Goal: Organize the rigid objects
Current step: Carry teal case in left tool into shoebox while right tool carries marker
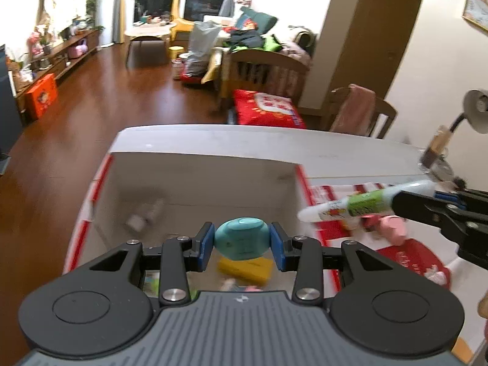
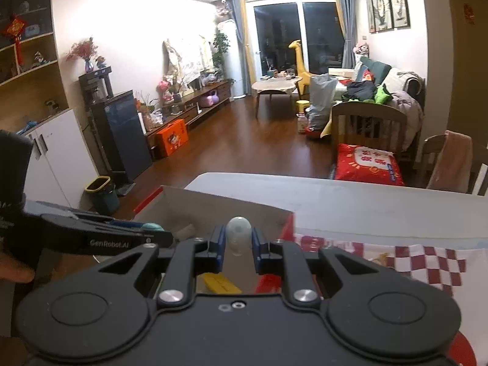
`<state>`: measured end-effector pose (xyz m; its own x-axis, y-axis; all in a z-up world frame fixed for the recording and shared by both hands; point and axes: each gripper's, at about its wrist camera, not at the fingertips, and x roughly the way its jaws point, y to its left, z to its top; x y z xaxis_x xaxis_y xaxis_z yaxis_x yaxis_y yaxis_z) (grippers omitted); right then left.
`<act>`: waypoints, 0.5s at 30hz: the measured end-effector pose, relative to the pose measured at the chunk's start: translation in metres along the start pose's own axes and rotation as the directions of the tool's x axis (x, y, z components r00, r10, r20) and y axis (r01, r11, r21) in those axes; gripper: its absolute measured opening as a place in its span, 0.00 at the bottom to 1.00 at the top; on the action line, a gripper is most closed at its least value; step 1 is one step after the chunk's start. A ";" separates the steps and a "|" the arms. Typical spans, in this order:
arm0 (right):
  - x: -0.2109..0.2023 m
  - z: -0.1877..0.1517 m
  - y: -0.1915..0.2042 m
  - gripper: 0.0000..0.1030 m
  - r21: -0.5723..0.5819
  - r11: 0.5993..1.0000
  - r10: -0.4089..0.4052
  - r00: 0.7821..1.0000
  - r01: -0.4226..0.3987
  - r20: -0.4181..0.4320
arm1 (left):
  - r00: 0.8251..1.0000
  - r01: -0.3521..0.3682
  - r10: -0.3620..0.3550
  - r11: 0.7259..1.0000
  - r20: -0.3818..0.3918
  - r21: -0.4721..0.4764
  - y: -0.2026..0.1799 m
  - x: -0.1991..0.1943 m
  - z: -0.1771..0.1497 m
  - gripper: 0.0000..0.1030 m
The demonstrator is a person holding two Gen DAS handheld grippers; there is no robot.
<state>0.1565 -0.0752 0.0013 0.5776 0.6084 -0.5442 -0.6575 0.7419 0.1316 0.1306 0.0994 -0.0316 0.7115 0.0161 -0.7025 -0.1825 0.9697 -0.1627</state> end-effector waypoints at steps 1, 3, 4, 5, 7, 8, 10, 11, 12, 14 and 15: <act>0.005 0.000 0.004 0.16 -0.010 1.000 0.001 1.000 -0.001 0.000 | 1.000 -0.009 0.009 1.000 -0.006 -0.003 0.007 0.003 0.000 0.37; 0.015 -0.002 0.010 0.16 -0.033 0.999 -0.009 1.000 0.009 -0.003 | 1.000 -0.022 0.022 1.000 -0.020 -0.014 0.021 0.008 0.000 0.37; 0.020 -0.003 0.012 0.16 -0.040 0.999 -0.013 1.000 0.012 -0.007 | 0.999 -0.026 0.026 1.000 -0.027 -0.017 0.027 0.012 0.001 0.37; 0.027 -0.005 0.014 0.16 -0.046 0.999 -0.018 1.000 0.017 -0.013 | 0.999 -0.034 0.033 0.999 -0.035 -0.021 0.033 0.016 0.001 0.37; 0.040 -0.006 0.017 0.16 -0.059 0.998 -0.031 0.999 0.030 -0.025 | 0.997 -0.046 0.045 0.999 -0.056 -0.026 0.044 0.025 0.000 0.37; 0.045 -0.009 0.021 0.16 -0.066 0.997 -0.038 0.999 0.036 -0.030 | 0.997 -0.050 0.048 0.998 -0.065 -0.027 0.048 0.030 0.000 0.37; 0.056 -0.010 0.024 0.16 -0.075 0.996 -0.049 0.998 0.046 -0.041 | 0.995 -0.062 0.060 0.998 -0.085 -0.017 0.054 0.040 -0.003 0.37; 0.062 -0.010 0.026 0.16 -0.078 0.996 -0.052 0.998 0.048 -0.047 | 0.994 -0.067 0.066 0.998 -0.091 -0.010 0.056 0.044 -0.004 0.37; 0.066 -0.011 0.028 0.16 -0.082 0.995 -0.054 0.997 0.049 -0.049 | 0.993 -0.070 0.070 0.998 -0.095 -0.001 0.058 0.048 -0.004 0.37; 0.076 -0.012 0.031 0.16 -0.094 0.994 -0.058 0.997 0.053 -0.058 | 0.992 -0.077 0.078 0.997 -0.098 0.012 0.062 0.055 -0.005 0.37; 0.082 -0.013 0.033 0.16 -0.102 0.993 -0.059 0.996 0.053 -0.062 | 0.992 -0.080 0.081 0.997 -0.101 0.015 0.063 0.059 -0.005 0.37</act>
<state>0.1760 -0.0047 -0.0494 0.5845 0.5445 -0.6016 -0.6719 0.7405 0.0174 0.1581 0.1603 -0.0867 0.6223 0.0702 -0.7796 -0.2286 0.9688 -0.0953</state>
